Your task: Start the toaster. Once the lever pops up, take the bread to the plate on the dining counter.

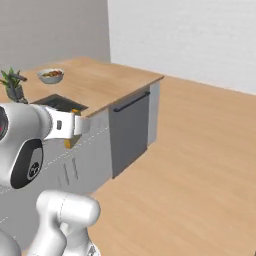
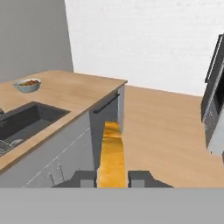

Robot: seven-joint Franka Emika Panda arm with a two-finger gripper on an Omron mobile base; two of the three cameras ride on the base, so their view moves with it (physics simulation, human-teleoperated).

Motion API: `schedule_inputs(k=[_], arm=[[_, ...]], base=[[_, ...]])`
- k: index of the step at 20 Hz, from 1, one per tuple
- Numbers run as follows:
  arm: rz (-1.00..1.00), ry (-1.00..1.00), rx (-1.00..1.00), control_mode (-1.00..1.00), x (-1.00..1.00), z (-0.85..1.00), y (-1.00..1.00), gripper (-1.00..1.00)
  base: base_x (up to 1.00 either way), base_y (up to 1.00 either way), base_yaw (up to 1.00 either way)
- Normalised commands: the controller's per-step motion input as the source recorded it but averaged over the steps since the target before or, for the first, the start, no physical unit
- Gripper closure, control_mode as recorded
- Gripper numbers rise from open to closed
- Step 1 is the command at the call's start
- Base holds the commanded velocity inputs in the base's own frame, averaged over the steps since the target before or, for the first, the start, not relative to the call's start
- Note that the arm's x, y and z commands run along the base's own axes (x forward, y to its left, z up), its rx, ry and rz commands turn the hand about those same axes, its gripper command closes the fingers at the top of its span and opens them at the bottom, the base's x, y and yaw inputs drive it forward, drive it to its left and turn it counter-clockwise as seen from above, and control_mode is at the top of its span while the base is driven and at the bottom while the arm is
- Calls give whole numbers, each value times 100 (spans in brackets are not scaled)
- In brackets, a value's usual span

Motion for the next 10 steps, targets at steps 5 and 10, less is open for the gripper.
schedule_inputs(k=[5, 10], arm=[[0, 0, 0, 100, 0, 0, 0, 100], [0, 0, 0, 100, 0, 0, 0, 100]], base=[[-13, 2, 100], [-40, 80, 90]])
